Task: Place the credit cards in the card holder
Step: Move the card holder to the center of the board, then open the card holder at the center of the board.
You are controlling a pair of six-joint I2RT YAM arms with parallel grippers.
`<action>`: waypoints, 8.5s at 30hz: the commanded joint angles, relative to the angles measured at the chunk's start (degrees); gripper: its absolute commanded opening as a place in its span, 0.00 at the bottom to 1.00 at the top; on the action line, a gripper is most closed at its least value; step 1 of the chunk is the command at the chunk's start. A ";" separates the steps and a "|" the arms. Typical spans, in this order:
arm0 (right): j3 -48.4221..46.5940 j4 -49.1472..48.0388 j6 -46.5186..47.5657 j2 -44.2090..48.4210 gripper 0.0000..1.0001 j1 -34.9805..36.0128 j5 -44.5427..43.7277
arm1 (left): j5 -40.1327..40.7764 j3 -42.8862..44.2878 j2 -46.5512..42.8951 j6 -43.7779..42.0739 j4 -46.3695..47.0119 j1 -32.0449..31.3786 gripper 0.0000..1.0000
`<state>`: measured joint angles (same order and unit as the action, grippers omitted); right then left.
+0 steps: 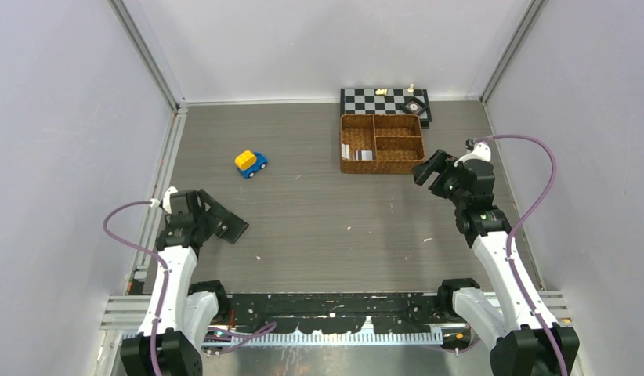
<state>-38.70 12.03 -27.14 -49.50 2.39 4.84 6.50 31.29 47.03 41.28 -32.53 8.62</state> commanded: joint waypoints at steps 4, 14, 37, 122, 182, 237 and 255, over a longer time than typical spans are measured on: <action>-0.91 -1.79 0.68 1.51 0.86 -0.19 0.91 | 2.98 -4.23 -2.13 4.66 3.41 0.87 1.00; -0.88 -1.40 0.68 1.63 0.86 -0.12 0.43 | 0.34 -8.46 1.34 1.18 13.09 0.92 0.77; -2.39 -2.02 1.22 -5.26 0.85 -0.17 7.76 | -17.52 -4.91 25.87 -6.68 31.47 -0.80 0.47; -10.33 -25.21 -13.05 -54.71 0.40 35.85 31.77 | -27.94 -11.11 31.22 17.25 43.86 -41.90 0.46; 4.04 -38.57 -22.79 -44.68 0.00 38.27 21.33 | -9.85 1.97 28.77 -1.43 17.95 -41.80 0.21; 9.66 -55.83 -37.65 -54.42 0.21 40.23 16.70 | -12.39 3.38 41.68 -1.64 18.61 -46.16 0.24; 7.72 -52.11 -48.21 -55.12 0.14 43.57 12.45 | -12.14 2.34 41.04 -1.12 19.89 -47.03 0.14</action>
<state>-29.91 -44.84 -72.79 -104.01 43.57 18.09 -8.97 37.30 84.36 41.50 -9.50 -36.75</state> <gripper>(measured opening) 0.161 0.216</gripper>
